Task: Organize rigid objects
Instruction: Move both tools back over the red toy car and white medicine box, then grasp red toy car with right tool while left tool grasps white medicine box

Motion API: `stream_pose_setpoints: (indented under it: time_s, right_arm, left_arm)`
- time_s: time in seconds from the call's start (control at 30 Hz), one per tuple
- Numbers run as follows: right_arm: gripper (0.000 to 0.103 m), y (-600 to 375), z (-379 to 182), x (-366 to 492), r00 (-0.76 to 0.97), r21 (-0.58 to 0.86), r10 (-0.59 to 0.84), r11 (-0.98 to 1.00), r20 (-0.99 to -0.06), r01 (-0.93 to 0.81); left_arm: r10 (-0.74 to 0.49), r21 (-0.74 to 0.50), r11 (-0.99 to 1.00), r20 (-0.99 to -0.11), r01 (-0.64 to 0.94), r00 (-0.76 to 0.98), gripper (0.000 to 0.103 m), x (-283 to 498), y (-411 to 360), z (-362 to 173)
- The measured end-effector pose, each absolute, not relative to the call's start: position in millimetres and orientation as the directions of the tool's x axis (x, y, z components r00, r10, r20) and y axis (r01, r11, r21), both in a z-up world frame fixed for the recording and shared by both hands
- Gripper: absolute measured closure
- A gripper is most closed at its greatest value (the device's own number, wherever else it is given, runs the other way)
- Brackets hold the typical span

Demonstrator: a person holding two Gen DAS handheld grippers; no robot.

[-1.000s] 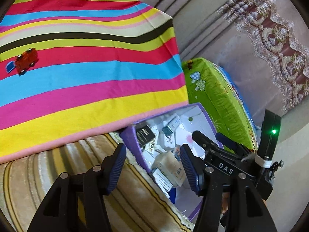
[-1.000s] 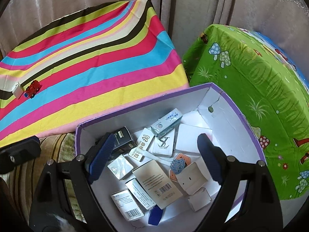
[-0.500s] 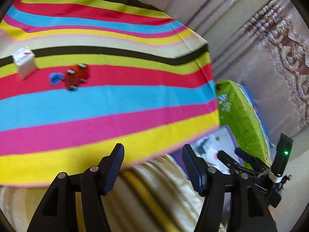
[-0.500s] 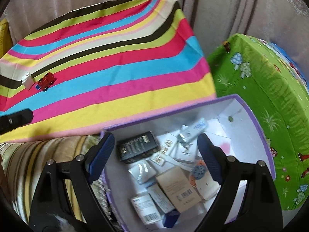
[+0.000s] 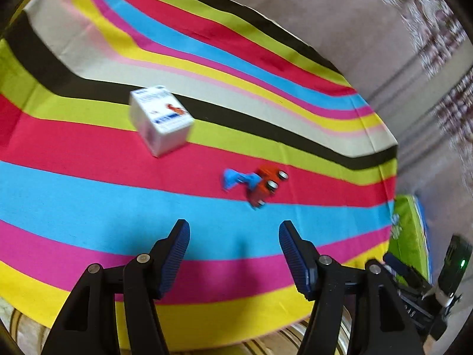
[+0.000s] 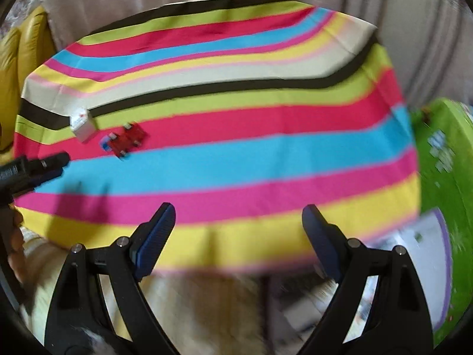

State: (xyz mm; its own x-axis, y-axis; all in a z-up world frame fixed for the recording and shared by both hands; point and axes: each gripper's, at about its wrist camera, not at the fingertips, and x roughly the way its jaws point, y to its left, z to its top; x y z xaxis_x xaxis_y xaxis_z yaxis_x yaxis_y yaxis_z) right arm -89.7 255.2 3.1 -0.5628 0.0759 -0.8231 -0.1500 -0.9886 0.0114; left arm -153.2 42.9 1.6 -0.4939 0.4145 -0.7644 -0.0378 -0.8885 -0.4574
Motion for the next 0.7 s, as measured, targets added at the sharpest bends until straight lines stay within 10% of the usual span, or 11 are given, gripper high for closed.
stream_pose_setpoints:
  time_s: [0.7]
  right_arm:
    - [0.014,177,-35,-217,-0.538,0.093,-0.046,-0.994,-0.841,-0.061]
  left_arm:
    - [0.417,-0.494,-0.869,-0.734,0.0,-0.536,0.039,-166,14,-10]
